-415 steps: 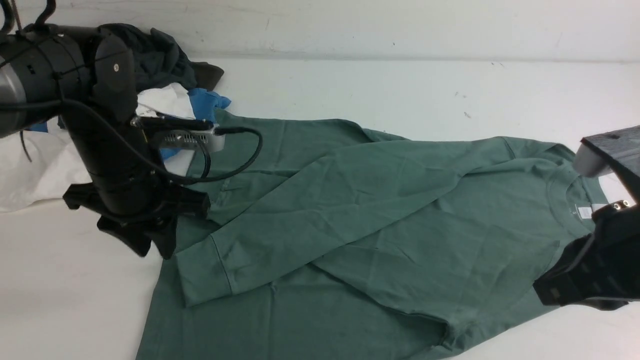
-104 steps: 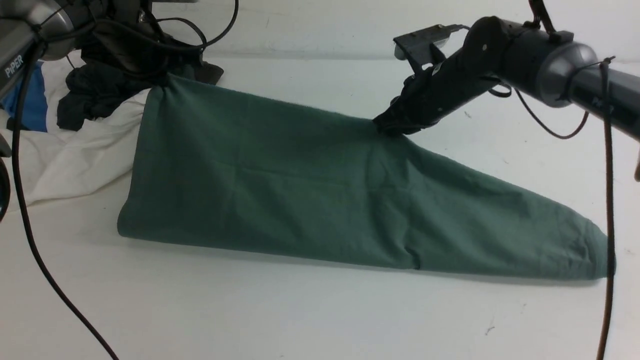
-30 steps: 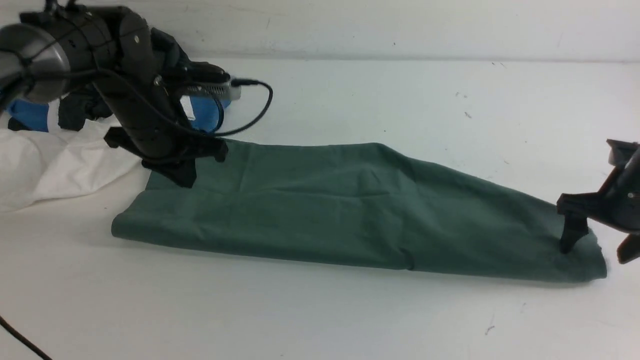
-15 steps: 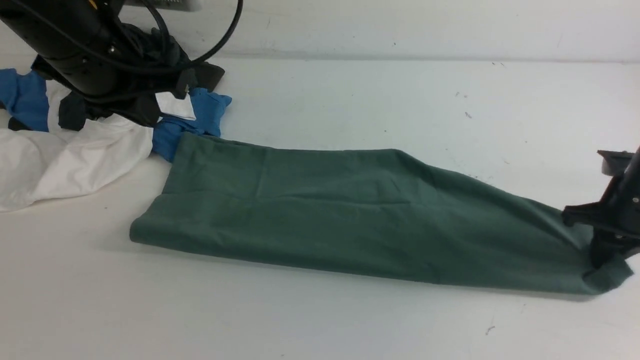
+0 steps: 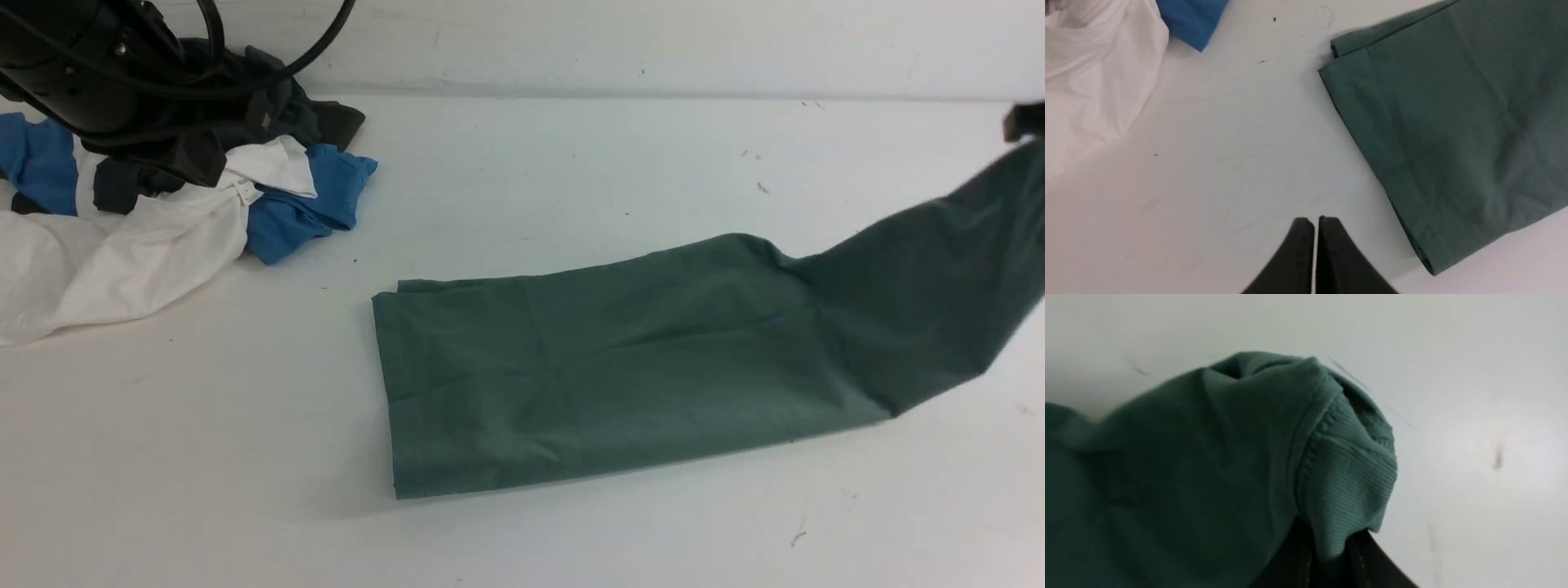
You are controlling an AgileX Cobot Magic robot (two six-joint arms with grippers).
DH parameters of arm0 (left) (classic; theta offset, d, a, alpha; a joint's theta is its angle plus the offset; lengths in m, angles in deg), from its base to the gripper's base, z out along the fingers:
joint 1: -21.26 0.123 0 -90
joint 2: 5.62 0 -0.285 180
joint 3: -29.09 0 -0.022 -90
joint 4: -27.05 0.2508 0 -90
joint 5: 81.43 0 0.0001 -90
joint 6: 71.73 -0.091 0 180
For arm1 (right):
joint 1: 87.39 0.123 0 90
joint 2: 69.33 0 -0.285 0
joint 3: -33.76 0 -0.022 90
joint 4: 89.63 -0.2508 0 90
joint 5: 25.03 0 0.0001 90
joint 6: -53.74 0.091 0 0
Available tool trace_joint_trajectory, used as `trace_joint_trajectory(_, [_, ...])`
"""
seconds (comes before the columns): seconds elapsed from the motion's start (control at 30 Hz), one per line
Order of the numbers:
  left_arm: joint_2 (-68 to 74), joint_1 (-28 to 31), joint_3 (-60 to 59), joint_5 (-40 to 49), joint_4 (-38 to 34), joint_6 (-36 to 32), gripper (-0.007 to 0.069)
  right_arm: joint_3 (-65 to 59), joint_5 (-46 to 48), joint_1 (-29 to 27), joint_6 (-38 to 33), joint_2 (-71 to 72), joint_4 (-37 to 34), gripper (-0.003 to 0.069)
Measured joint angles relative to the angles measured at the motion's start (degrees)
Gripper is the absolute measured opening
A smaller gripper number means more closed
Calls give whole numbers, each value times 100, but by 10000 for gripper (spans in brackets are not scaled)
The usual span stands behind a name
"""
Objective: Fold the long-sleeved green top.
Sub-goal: Use the right arm to drag the right edge of the fabric to the left and folds it over the left edge
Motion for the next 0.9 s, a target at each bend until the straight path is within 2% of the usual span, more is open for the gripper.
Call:
trace_joint_trajectory(0.13, [-7, 0, 0, 11, 0, 0, -4, 343, 45, 606, -21, 70, -487, 48])
trace_joint_trajectory(0.2, [-7, 0, 0, 18, 0, 0, -4, 507, 58, 1306, -21, 77, -754, 48])
trace_joint_trajectory(0.37, [-7, 0, 0, 23, -5, 0, -4, 532, 77, 2474, 225, 71, -889, 48])
trace_joint_trajectory(0.4, [-7, 0, 0, 23, -5, 0, -4, 532, 82, 2520, 246, 66, -889, 48])
trace_joint_trajectory(0.47, [-8, 0, 0, 23, -5, 5, -4, 544, 88, 3119, 536, 8, -889, 48])
trace_joint_trajectory(0.7, [-8, 0, 0, 25, -11, 5, -4, 544, -239, 3931, 836, -331, -1064, 48])
trace_joint_trajectory(0.9, [-8, 0, 0, 30, -23, 11, -4, 544, -542, 4223, 836, -834, -1454, 48])
